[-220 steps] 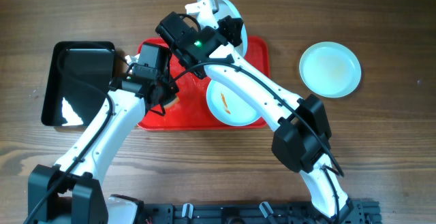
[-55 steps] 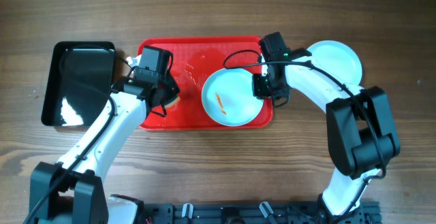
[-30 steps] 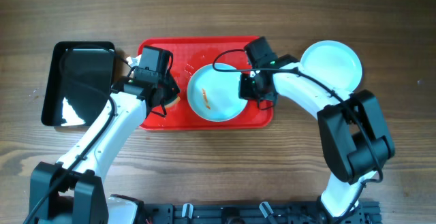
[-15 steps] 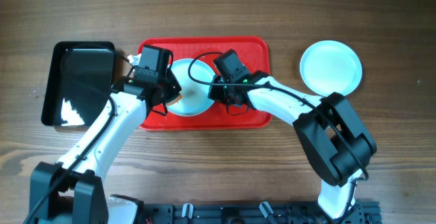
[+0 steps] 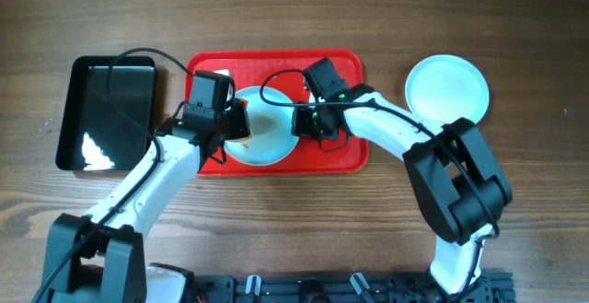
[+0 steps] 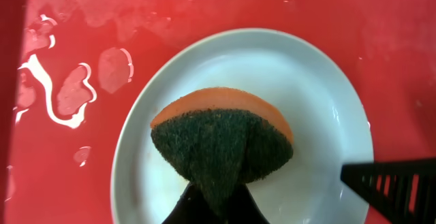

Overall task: Clean dirty plates on tray and stack at the side
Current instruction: 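Drag the last plate left with the right gripper toward the sponge, then scrub the last plate with the sponge while the right gripper holds its rim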

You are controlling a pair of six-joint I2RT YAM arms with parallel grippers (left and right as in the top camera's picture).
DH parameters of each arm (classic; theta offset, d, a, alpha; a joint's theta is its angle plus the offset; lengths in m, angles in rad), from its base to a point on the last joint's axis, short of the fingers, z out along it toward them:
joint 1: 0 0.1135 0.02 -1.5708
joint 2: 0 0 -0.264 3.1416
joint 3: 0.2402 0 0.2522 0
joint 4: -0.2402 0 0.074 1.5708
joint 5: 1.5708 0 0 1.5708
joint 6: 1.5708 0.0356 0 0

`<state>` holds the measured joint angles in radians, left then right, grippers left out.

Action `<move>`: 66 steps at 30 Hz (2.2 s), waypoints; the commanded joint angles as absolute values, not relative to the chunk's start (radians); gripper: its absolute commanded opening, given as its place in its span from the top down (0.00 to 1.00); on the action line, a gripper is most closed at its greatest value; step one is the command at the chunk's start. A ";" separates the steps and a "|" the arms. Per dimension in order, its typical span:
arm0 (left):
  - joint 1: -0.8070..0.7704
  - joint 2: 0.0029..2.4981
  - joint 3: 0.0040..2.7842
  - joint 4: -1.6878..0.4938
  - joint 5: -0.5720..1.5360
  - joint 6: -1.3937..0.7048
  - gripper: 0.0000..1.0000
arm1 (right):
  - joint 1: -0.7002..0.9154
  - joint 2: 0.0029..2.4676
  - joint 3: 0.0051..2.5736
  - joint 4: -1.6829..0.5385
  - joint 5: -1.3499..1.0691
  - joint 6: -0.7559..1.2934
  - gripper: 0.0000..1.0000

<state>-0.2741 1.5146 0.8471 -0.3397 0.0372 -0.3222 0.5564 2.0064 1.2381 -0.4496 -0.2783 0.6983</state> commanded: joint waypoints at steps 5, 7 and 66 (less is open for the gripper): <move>-0.280 1.522 0.840 -0.321 0.091 -0.288 0.96 | 0.634 2.016 1.347 -0.578 0.086 0.740 0.96; -0.280 1.526 0.838 -0.316 0.098 -0.288 0.96 | 0.640 2.016 1.361 -0.596 0.082 0.739 0.96; -0.338 1.850 0.838 -0.205 -0.271 -0.474 0.96 | 0.648 2.041 1.317 -0.520 -0.008 0.770 0.96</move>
